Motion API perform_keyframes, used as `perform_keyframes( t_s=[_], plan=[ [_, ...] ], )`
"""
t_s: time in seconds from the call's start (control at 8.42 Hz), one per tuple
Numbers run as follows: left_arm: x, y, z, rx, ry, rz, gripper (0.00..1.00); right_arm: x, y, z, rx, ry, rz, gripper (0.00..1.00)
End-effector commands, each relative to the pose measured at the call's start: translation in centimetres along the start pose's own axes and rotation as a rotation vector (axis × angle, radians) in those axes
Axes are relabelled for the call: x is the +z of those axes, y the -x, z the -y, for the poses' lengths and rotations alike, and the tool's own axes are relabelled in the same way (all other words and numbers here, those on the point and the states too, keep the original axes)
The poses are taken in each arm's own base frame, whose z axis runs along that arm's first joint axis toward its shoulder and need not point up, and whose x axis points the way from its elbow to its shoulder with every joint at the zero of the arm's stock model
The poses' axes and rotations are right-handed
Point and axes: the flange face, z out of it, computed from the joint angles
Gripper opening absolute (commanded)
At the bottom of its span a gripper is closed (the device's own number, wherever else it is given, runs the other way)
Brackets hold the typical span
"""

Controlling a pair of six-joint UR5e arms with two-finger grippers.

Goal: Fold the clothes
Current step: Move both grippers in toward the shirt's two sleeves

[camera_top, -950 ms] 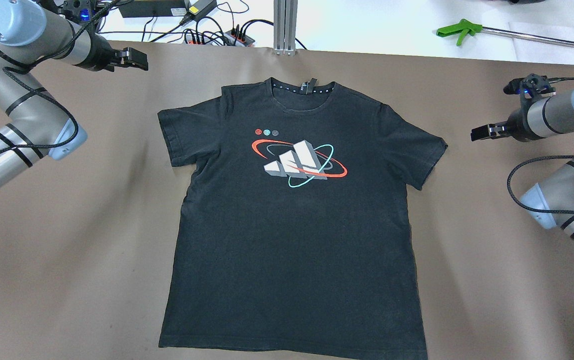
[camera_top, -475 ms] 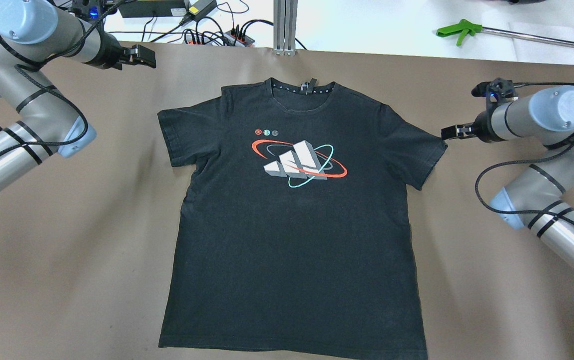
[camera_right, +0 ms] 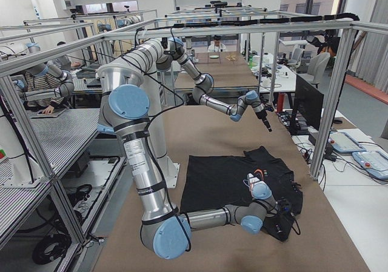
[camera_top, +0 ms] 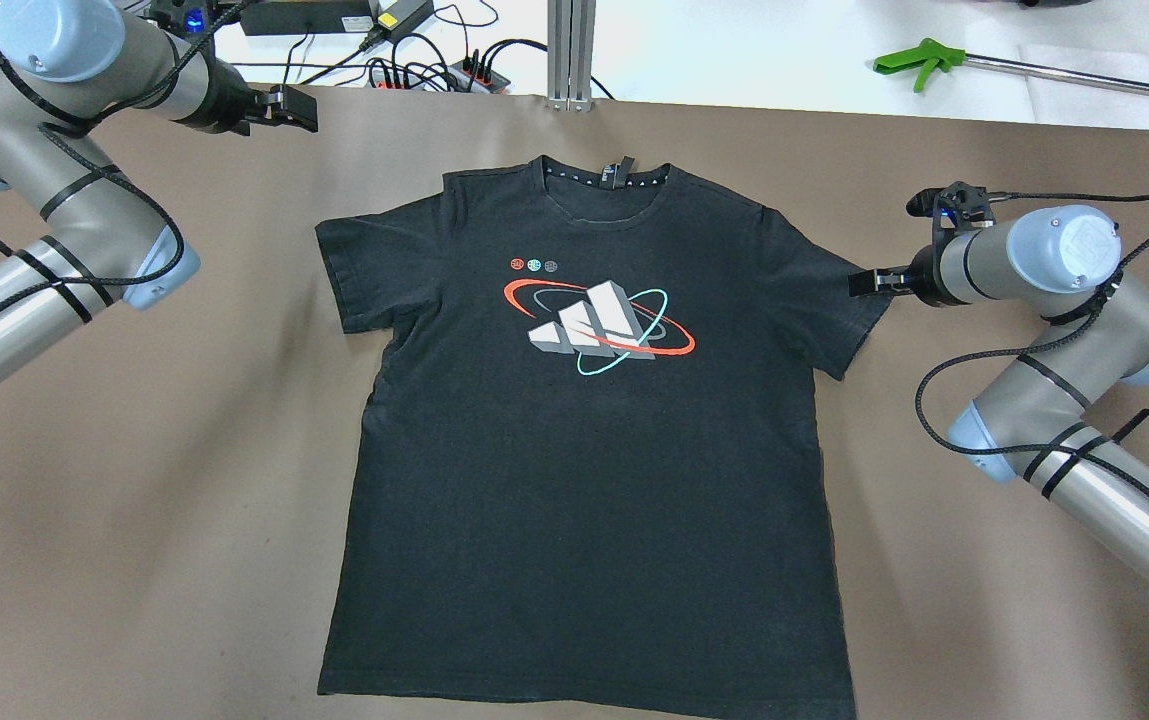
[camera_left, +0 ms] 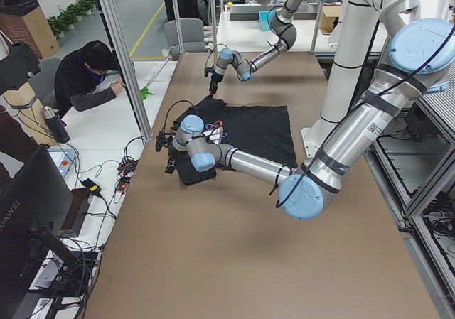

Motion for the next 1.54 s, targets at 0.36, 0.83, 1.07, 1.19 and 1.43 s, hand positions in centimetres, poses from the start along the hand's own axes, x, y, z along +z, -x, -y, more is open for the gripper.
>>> perform_keyframes(
  t_s=[0.36, 0.83, 1.07, 1.19, 1.43],
  plan=[
    [0.2, 0.5, -0.1, -0.001, -0.002, 0.010, 0.94, 2.4, -0.2, -1.2, 0.001, 0.025, -0.035, 0.94],
    [0.3, 0.6, -0.2, -0.001, -0.002, 0.011, 0.94, 2.8, 0.3, -1.2, -0.003, 0.024, -0.038, 0.87],
    [0.2, 0.6, -0.3, -0.001, -0.003, 0.010, 0.94, 2.8, 0.3, -1.2, 0.001, 0.025, -0.037, 0.39],
    [0.1, 0.5, -0.2, -0.002, -0.003, 0.008, 0.94, 2.7, 0.4, -1.2, 0.015, 0.025, -0.035, 0.25],
    [0.2, 0.6, -0.3, -0.004, -0.003, 0.010, 0.94, 2.4, 1.0, -1.1, 0.015, 0.024, -0.021, 0.02]
  ],
)
